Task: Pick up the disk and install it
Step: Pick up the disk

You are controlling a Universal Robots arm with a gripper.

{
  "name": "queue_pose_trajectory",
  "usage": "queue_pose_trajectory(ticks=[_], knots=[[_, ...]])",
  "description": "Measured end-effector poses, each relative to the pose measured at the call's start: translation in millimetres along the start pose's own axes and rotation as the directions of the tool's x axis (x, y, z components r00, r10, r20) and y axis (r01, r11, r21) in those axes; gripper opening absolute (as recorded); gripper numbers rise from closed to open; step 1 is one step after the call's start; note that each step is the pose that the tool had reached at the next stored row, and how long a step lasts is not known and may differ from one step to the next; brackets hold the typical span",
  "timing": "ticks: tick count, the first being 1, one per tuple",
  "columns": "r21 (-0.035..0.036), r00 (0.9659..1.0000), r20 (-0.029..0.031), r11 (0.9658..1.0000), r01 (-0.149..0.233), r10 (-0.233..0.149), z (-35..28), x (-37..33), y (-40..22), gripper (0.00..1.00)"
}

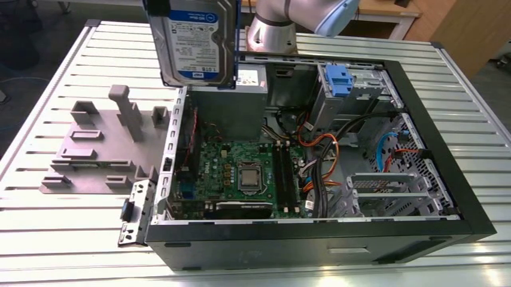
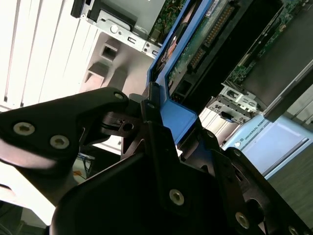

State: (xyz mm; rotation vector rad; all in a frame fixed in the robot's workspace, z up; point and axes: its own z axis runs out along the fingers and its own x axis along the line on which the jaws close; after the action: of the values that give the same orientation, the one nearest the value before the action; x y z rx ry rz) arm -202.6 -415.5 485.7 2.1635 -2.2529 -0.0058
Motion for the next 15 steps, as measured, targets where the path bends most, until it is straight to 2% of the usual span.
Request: queue_pose_trajectory(ticks=[15], knots=[[0.0, 1.0, 0.0, 1.0, 0.0, 0.0, 0.4, -1.1, -28.0, 0.37]])
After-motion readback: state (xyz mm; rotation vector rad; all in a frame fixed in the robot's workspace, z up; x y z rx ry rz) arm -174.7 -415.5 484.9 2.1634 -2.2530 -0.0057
